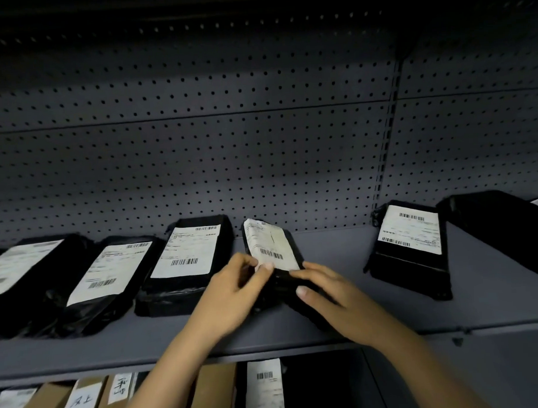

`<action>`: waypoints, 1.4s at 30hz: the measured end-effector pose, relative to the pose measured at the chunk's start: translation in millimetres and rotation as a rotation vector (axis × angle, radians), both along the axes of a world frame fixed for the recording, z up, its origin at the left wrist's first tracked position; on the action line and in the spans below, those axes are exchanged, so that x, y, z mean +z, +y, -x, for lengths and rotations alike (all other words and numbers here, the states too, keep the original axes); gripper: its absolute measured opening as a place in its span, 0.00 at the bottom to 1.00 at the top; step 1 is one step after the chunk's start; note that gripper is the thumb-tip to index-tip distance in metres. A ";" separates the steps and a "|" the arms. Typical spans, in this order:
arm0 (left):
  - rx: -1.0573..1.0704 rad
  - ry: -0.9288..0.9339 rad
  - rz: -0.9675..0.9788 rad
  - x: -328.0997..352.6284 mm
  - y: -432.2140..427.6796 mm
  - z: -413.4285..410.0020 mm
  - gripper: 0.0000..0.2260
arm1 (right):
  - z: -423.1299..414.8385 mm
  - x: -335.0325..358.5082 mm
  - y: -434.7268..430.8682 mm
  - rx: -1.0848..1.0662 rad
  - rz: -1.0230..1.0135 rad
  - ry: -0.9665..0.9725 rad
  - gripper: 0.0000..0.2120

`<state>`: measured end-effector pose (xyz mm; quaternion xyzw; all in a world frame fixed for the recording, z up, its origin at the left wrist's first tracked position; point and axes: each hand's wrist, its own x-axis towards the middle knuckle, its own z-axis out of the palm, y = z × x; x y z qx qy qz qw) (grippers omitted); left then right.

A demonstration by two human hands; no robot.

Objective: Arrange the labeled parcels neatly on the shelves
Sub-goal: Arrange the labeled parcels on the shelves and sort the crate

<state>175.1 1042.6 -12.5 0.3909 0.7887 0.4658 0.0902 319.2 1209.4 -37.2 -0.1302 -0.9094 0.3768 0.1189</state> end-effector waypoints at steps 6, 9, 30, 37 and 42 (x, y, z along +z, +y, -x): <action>-0.014 -0.008 0.106 -34.4 -1.5 5.1 0.15 | 8.5 -6.1 -6.2 -0.047 -0.126 0.020 0.17; -0.031 -0.061 0.058 -40.4 0.3 4.4 0.19 | 14.4 -6.8 -5.9 -0.118 -0.106 0.081 0.13; -0.157 -0.102 -0.637 5.0 14.0 -13.8 0.26 | 7.3 27.0 -2.3 -0.141 0.374 0.724 0.35; -0.201 -0.008 -0.705 25.6 14.2 -18.5 0.25 | -0.2 44.0 -7.6 -0.109 0.329 0.846 0.35; -0.205 0.000 -0.727 28.0 15.1 -17.5 0.26 | -1.3 48.5 -8.0 -0.099 0.296 0.857 0.36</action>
